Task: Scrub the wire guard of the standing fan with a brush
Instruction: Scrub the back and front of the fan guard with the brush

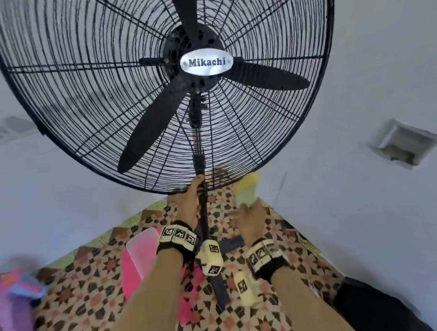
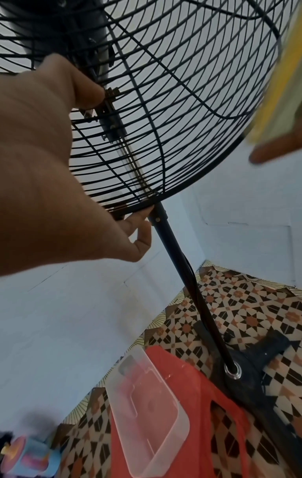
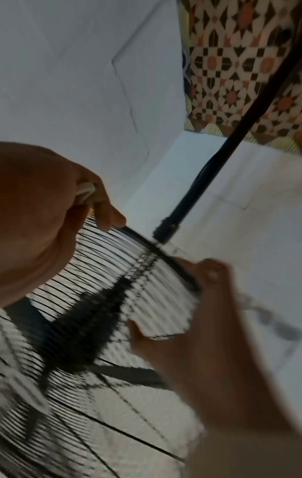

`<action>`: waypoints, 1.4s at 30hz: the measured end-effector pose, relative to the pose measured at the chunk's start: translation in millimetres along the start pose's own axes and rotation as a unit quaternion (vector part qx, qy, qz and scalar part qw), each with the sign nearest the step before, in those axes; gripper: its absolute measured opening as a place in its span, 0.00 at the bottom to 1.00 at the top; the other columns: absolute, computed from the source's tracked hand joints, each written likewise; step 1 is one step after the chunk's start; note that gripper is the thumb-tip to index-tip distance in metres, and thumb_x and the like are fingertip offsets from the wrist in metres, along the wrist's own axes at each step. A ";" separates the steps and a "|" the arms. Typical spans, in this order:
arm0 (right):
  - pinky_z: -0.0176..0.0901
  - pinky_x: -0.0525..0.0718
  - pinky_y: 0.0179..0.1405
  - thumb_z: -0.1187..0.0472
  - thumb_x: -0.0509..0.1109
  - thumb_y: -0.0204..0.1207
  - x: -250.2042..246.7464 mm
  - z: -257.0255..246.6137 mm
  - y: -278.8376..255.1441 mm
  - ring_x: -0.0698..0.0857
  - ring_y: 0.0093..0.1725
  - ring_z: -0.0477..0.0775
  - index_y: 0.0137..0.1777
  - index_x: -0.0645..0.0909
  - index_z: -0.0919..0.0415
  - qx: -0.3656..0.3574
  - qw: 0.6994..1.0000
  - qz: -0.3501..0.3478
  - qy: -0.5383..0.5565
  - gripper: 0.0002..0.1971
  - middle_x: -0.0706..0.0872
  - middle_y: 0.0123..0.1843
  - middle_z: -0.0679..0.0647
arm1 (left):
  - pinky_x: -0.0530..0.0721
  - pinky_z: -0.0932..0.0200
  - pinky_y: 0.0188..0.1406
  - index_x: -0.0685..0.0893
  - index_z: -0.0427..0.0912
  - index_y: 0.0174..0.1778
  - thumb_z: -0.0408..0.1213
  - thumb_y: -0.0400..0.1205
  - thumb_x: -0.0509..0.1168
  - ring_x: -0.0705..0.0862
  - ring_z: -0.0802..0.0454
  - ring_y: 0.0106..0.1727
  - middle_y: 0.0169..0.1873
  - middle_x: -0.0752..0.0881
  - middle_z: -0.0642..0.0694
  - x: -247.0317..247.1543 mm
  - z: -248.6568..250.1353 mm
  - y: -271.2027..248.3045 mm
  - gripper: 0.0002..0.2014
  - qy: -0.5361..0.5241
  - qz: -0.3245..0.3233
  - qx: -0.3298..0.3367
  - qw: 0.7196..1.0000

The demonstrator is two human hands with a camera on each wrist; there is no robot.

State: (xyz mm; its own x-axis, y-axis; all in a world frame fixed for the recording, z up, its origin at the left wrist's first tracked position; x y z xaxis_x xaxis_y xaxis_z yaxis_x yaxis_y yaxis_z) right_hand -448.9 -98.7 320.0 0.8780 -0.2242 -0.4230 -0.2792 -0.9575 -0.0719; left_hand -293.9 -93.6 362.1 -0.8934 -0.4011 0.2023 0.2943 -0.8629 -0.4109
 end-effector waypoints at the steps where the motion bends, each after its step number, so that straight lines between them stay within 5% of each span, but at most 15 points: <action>1: 0.52 0.85 0.48 0.65 0.63 0.87 -8.7 -6.0 9.7 0.90 0.52 0.64 0.73 0.74 0.71 0.008 0.998 0.056 0.025 0.17 0.89 0.58 0.65 | 0.78 0.54 0.59 0.83 0.52 0.50 0.57 0.85 0.69 0.85 0.58 0.42 0.40 0.87 0.50 -0.3 0.2 -0.8 0.12 0.000 0.001 0.004 1.000; 4: 0.46 0.85 0.53 0.61 0.62 0.86 -13.5 -21.3 28.8 0.89 0.58 0.63 0.80 0.68 0.66 0.012 0.992 0.093 0.080 0.24 0.88 0.62 0.60 | 0.81 0.49 0.63 0.74 0.46 0.68 0.56 0.83 0.72 0.89 0.52 0.46 0.40 0.90 0.46 -2.9 1.7 -3.6 0.25 -0.004 0.012 0.005 1.000; 6: 0.44 0.85 0.48 0.58 0.62 0.85 2.4 -18.2 19.4 0.90 0.55 0.59 0.77 0.72 0.63 -0.024 0.998 0.037 0.051 0.21 0.88 0.62 0.57 | 0.79 0.45 0.73 0.78 0.48 0.64 0.67 0.73 0.76 0.88 0.45 0.58 0.51 0.91 0.41 -5.0 1.3 -1.3 0.33 -0.002 0.004 0.001 1.000; 9: 0.27 0.82 0.30 0.67 0.60 0.88 19.7 -0.3 -25.9 0.89 0.36 0.34 0.60 0.76 0.67 -0.068 0.988 -0.133 -0.028 0.06 0.90 0.52 0.63 | 0.77 0.39 0.77 0.82 0.47 0.55 0.73 0.67 0.76 0.85 0.44 0.60 0.49 0.93 0.47 -4.8 2.5 -1.6 0.35 0.018 0.014 -0.012 1.000; 11: 0.20 0.76 0.25 0.70 0.60 0.88 9.9 4.0 -35.2 0.85 0.29 0.27 0.59 0.76 0.71 -0.082 0.989 -0.123 -0.028 0.06 0.87 0.41 0.53 | 0.76 0.37 0.77 0.82 0.47 0.62 0.76 0.61 0.77 0.83 0.42 0.64 0.58 0.89 0.42 -3.5 2.9 -4.1 0.43 0.017 0.018 -0.026 0.999; 14: 0.22 0.78 0.27 0.65 0.64 0.88 -20.9 -5.3 -4.7 0.88 0.35 0.43 0.63 0.75 0.68 -0.047 0.998 0.024 0.039 0.09 0.89 0.46 0.53 | 0.78 0.41 0.75 0.74 0.40 0.80 0.70 0.66 0.79 0.84 0.41 0.67 0.62 0.84 0.43 -2.2 4.6 -6.8 0.53 -0.008 0.029 -0.031 0.999; 17: 0.31 0.79 0.35 0.62 0.64 0.88 -36.2 -24.8 19.6 0.89 0.40 0.60 0.69 0.73 0.70 -0.075 0.994 0.084 0.001 0.14 0.84 0.47 0.56 | 0.81 0.44 0.74 0.46 0.39 0.91 0.56 0.76 0.80 0.84 0.44 0.66 0.68 0.80 0.41 -0.9 8.4 -11.5 0.59 -0.032 0.080 -0.043 0.995; 21: 0.24 0.73 0.24 0.66 0.62 0.89 -8.0 -21.5 -10.3 0.79 0.29 0.34 0.68 0.75 0.75 -0.135 0.988 -0.039 -0.064 0.14 0.84 0.39 0.51 | 0.83 0.51 0.67 0.34 0.38 0.89 0.51 0.79 0.78 0.85 0.47 0.60 0.68 0.82 0.38 0.5 9.8 -6.9 0.62 -0.057 0.072 -0.048 0.995; 23: 0.25 0.72 0.25 0.70 0.63 0.86 0.7 -8.4 -30.2 0.74 0.26 0.34 0.68 0.78 0.75 -0.172 0.975 -0.095 -0.107 0.13 0.82 0.35 0.52 | 0.83 0.50 0.69 0.28 0.37 0.88 0.55 0.77 0.80 0.86 0.48 0.59 0.68 0.83 0.40 0.4 7.6 -1.9 0.68 -0.048 0.072 -0.057 0.995; 28: 0.34 0.83 0.31 0.62 0.61 0.88 -30.8 -13.7 -4.8 0.89 0.38 0.49 0.75 0.70 0.69 -0.105 0.993 0.059 -0.012 0.19 0.88 0.49 0.59 | 0.77 0.41 0.77 0.23 0.43 0.87 0.74 0.51 0.84 0.78 0.43 0.71 0.80 0.71 0.38 -4.3 -7.8 8.5 0.89 -0.037 0.106 -0.086 0.990; 32: 0.42 0.89 0.37 0.58 0.62 0.85 -24.7 -32.1 3.3 0.91 0.39 0.48 0.75 0.76 0.64 -0.115 0.990 0.076 -0.022 0.21 0.90 0.47 0.56 | 0.82 0.67 0.48 0.42 0.37 0.89 0.54 0.79 0.79 0.84 0.50 0.50 0.58 0.85 0.39 2.8 22.0 -30.6 0.58 -0.064 0.095 -0.063 0.991; 34: 0.32 0.88 0.38 0.60 0.63 0.86 -7.5 -28.6 -17.9 0.89 0.35 0.37 0.79 0.75 0.65 -0.137 0.989 -0.023 -0.055 0.23 0.90 0.55 0.59 | 0.76 0.74 0.18 0.67 0.48 0.62 0.45 0.87 0.71 0.83 0.62 0.21 0.20 0.86 0.49 8.7 36.7 -56.1 0.18 -0.039 0.072 -0.043 0.996; 35: 0.23 0.82 0.33 0.65 0.64 0.86 -0.9 -23.4 -29.7 0.86 0.31 0.33 0.80 0.75 0.66 -0.157 0.983 -0.071 -0.070 0.22 0.90 0.55 0.60 | 0.72 0.74 0.12 0.67 0.51 0.49 0.42 0.89 0.67 0.79 0.65 0.13 0.10 0.77 0.56 10.7 42.6 -66.9 0.13 -0.019 0.064 -0.017 0.998; 38: 0.21 0.77 0.26 0.68 0.63 0.86 -14.8 -27.7 -48.1 0.86 0.30 0.34 0.77 0.76 0.67 -0.165 0.982 -0.083 -0.047 0.20 0.90 0.55 0.63 | 0.69 0.75 0.10 0.59 0.50 0.47 0.41 0.91 0.64 0.73 0.70 0.09 0.04 0.68 0.61 15.3 53.3 -88.7 0.17 -0.005 0.056 0.003 0.998; 42: 0.20 0.77 0.24 0.71 0.63 0.87 -51.8 -48.8 -21.3 0.84 0.26 0.28 0.75 0.75 0.68 -0.122 0.986 0.093 0.071 0.17 0.87 0.52 0.56 | 0.72 0.73 0.12 0.57 0.52 0.37 0.40 0.91 0.65 0.76 0.67 0.10 0.04 0.70 0.57 12.3 54.7 -89.8 0.23 -0.021 0.049 -0.014 0.998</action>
State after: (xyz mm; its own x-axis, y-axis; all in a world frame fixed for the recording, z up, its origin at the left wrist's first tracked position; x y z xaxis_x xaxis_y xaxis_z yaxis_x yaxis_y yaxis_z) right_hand -469.4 -75.5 387.6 0.8707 -0.4069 -0.2764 -0.3544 -0.9086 0.2211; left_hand -312.8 -37.8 450.1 -0.8453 -0.4965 0.1972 0.3697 -0.8101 -0.4550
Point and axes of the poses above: each hand's wrist, its own y-axis towards the middle knuckle, its own x-axis out of the palm, z = x × y, the point moved 2 cm from there along y, towards the middle knuckle
